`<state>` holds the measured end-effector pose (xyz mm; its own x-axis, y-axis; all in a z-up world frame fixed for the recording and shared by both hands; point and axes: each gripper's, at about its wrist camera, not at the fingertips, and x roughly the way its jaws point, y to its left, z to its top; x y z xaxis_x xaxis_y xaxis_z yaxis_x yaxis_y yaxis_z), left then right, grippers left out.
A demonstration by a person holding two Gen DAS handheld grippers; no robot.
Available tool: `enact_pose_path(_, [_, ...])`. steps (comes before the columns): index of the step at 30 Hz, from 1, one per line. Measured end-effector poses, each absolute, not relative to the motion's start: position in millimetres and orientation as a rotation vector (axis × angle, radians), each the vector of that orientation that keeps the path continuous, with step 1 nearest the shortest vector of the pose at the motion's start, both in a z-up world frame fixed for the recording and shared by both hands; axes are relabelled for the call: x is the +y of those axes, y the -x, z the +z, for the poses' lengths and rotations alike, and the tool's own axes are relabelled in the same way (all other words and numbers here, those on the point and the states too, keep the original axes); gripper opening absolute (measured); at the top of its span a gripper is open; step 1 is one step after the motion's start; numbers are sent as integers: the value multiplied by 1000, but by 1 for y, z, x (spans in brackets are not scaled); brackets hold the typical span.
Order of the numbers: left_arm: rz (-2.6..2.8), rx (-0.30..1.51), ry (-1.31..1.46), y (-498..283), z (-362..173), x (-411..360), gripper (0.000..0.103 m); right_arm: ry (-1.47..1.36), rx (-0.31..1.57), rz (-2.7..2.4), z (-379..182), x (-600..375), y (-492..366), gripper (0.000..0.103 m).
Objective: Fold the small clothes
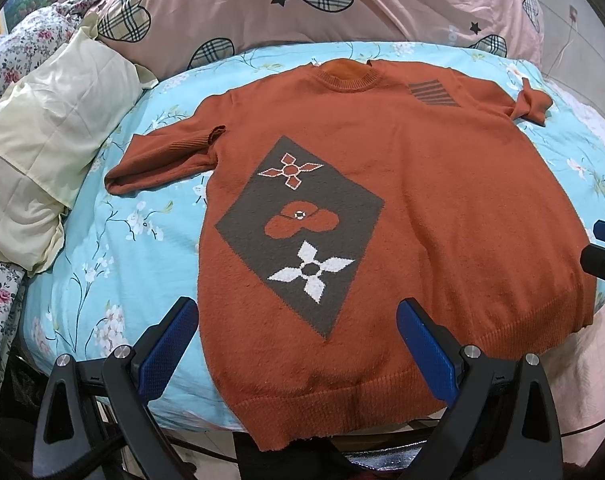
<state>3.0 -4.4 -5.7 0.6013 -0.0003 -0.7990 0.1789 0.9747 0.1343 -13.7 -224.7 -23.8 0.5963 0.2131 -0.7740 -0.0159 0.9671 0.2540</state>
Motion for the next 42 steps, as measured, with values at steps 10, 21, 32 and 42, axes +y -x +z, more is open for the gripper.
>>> enact_pose_path(10, [-108, 932, -217, -8, -8, -8, 100, -248, 971, 131, -29, -236, 8, 102])
enact_pose_path(21, [-135, 956, -231, -21, -15, -15, 100, -330, 1050, 124, -34, -257, -1, 102])
enact_pose_path(32, [-137, 1038, -232, -41, -27, -23, 100, -437, 939, -12, -36, -338, -25, 95])
enact_pose_path(42, [-152, 1062, -237, -62, -40, -34, 100, -682, 781, -285, -45, -526, -111, 57])
